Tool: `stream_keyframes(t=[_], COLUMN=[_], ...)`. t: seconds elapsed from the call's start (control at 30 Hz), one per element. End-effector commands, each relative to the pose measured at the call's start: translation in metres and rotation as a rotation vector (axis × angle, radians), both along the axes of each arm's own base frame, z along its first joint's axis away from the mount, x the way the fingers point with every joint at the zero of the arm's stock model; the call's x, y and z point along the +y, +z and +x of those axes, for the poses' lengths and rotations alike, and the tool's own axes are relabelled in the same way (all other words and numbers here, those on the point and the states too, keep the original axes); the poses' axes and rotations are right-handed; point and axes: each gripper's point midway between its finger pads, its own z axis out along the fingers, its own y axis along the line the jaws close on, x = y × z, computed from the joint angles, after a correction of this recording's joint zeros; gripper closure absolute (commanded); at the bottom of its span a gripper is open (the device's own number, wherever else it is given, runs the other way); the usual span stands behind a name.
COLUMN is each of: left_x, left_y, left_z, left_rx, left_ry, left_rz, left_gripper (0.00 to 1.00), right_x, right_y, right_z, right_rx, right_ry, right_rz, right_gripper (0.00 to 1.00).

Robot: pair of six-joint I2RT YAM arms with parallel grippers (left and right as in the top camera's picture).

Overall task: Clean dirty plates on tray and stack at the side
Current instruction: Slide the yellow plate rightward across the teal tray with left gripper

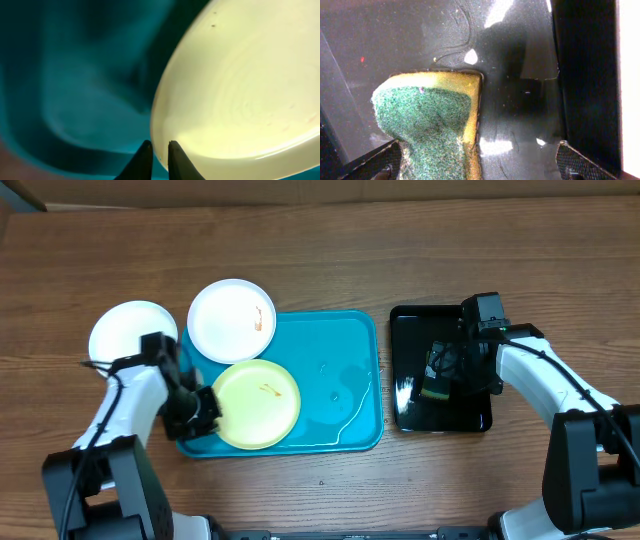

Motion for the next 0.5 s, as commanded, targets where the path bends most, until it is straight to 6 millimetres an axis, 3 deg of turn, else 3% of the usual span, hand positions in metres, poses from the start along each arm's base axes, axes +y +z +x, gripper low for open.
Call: stream_keyframes(t=[0.0, 0.3, 0.4, 0.47], left_x=[-0.030, -0.102, -0.120, -0.127], left_y=[-0.001, -0.001, 0.001, 0.003], left_z=[0.007, 0.036, 0.040, 0.040], left_rx=[-0.039, -0.211, -0.253, -0.262], left_ry=[-0.111, -0.370, -0.440, -0.469], left_rz=[-0.064, -0.099, -0.105, -0.105], left_gripper=[0.82, 0.56, 0.38, 0.34], right_x=[-0.003, -0.003, -0.003, -0.003], right_y=[0.000, 0.000, 0.000, 0.000], right_z=[0.001, 0.001, 0.001, 0.001], right_rx=[-0.004, -0.003, -0.003, -0.003], right_ry=[-0.008, -0.008, -0.008, -0.009], right_rz=[-0.010, -0.010, -0.010, -0.010], right_gripper=[0.00, 0.00, 0.00, 0.00])
